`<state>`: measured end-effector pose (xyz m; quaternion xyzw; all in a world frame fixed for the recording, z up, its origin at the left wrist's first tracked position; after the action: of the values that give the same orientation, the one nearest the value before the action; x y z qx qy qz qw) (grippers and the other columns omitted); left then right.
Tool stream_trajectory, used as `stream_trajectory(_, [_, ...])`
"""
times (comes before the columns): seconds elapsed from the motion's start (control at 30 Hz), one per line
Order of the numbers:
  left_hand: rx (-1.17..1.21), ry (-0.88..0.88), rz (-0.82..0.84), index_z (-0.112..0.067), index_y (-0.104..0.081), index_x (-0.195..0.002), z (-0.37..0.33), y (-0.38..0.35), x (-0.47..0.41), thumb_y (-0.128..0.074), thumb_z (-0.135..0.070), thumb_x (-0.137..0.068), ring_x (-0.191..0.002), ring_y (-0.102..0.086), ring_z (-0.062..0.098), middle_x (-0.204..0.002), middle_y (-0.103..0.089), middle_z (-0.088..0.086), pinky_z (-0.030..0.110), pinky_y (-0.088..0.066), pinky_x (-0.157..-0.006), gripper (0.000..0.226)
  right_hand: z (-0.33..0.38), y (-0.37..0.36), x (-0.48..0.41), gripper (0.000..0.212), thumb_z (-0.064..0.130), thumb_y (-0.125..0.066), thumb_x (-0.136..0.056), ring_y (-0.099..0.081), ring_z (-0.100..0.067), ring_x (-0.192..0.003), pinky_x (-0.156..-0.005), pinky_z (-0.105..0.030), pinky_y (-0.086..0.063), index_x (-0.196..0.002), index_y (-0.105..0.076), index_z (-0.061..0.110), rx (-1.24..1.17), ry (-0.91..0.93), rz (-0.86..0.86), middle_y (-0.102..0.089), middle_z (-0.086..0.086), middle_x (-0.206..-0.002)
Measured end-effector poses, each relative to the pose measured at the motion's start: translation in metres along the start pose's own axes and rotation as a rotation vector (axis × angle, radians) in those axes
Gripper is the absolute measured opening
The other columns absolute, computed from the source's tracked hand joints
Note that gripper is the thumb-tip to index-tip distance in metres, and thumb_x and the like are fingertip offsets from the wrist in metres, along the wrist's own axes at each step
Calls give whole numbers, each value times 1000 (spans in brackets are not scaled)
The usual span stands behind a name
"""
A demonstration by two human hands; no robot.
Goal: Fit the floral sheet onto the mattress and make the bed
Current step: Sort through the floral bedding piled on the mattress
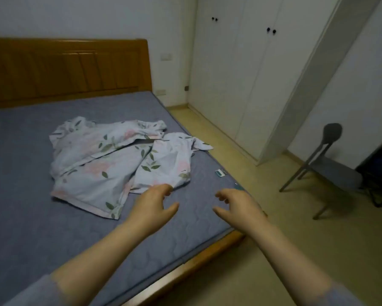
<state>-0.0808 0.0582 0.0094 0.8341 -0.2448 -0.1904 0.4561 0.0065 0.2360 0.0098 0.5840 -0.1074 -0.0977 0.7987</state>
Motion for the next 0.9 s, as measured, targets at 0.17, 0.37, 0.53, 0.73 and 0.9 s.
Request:
stream_trajectory(0.17, [49, -40, 43, -19, -53, -126, -76, -55, -54, -61, -42, -85, -104, -58, 13, -121, -60, -1, 24, -44, -84, 48, -101, 24, 3, 43, 42, -62, -84, -59, -13, -106, -86, -29, -50, -123, -58, 22, -74, -110, -50, -64, 5, -116])
stream_trajectory(0.37, [62, -92, 84, -19, -51, -130, -134, -108, -122, -60, -42, -86, -106, -59, 13, -124, -59, -2, 27, -48, -84, 50, -188, 44, -18, 41, 37, -63, -84, -60, -14, -103, -85, -28, -50, -121, -60, 20, -126, -189, -55, -65, 2, -116])
stream_trajectory(0.53, [116, -116, 140, -20, -49, -131, -167, -160, -194, -59, -42, -87, -109, -58, 11, -126, -58, -4, 27, -49, -84, 51, -253, 71, -67, 42, 41, -59, -86, -58, -10, -103, -82, -24, -46, -123, -58, 23, -73, -218, -83, -64, 6, -116])
stream_trajectory(0.73, [158, -77, 167, -21, -50, -131, -192, -192, -271, -57, -42, -87, -107, -58, 11, -125, -58, -5, 27, -49, -85, 49, -307, 90, -134, 44, 43, -58, -87, -57, -8, -104, -83, -22, -46, -126, -56, 26, -67, -218, -52, -63, 8, -116])
stream_trajectory(0.9, [141, -24, 160, -21, -51, -128, -203, -205, -317, -58, -42, -87, -106, -59, 11, -123, -59, -5, 25, -48, -83, 47, -334, 96, -191, 43, 43, -58, -86, -57, -9, -105, -85, -26, -48, -126, -56, 25, -98, -144, -15, -63, 7, -116])
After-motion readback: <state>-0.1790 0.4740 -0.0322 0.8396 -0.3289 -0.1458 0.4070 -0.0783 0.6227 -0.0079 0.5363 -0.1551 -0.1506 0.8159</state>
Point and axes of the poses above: each hand's wrist, its own x-axis away from the middle knuckle, its own y-axis out of the back of the hand, z = x × y, the point moved 10 cm from there along -x, towards the middle knuckle
